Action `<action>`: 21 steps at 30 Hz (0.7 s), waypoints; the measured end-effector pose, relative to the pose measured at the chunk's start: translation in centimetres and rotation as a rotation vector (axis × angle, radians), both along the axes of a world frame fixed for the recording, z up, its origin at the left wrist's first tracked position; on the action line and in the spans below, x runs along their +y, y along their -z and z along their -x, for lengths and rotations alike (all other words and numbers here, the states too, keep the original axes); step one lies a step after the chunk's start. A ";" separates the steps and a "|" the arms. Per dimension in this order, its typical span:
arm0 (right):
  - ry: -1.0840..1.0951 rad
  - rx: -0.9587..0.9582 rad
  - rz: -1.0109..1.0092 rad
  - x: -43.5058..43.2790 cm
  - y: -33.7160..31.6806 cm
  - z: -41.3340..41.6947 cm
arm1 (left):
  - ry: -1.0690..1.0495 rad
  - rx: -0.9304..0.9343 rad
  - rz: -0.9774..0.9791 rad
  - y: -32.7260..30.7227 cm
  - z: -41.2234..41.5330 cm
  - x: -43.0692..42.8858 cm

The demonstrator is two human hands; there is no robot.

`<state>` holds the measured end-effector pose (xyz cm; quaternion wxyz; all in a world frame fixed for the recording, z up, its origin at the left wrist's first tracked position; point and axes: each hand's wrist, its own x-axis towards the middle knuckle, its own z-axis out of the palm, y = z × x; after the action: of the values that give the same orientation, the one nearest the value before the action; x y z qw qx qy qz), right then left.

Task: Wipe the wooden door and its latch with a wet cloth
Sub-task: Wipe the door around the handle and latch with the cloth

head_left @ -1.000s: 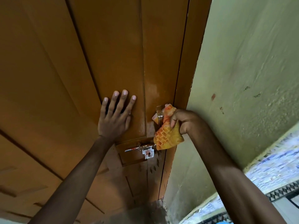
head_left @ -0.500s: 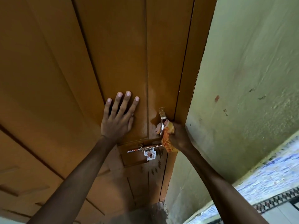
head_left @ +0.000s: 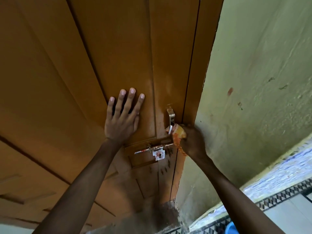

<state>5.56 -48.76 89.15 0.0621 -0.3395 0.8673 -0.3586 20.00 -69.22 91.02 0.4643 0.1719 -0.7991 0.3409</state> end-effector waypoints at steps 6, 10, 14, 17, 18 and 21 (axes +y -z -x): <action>0.271 -0.511 0.298 3.9 3.2 -1.2 | 0.028 0.007 -0.009 -0.3 0.2 0.0; 0.421 -0.400 0.397 1.5 5.3 -4.7 | 0.044 -0.006 -0.028 -0.5 0.1 -0.2; 0.277 -0.292 0.454 -2.1 5.6 -9.0 | 0.066 -0.012 -0.040 -0.3 -0.3 -0.1; 0.237 -0.257 0.532 -3.6 6.5 -10.1 | 0.073 -0.023 -0.039 -0.4 -0.3 -0.3; 0.210 -0.238 0.521 -3.6 7.0 -10.1 | 0.068 -0.021 -0.032 -0.4 -0.3 -0.3; 0.068 -0.199 0.394 -2.8 8.0 -9.7 | 0.087 -0.008 -0.025 -0.3 -0.4 -0.2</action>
<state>15.28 -51.57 81.17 0.0679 -0.2788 0.7810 -0.5547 20.36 -69.41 91.30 0.4733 0.1412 -0.8120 0.3111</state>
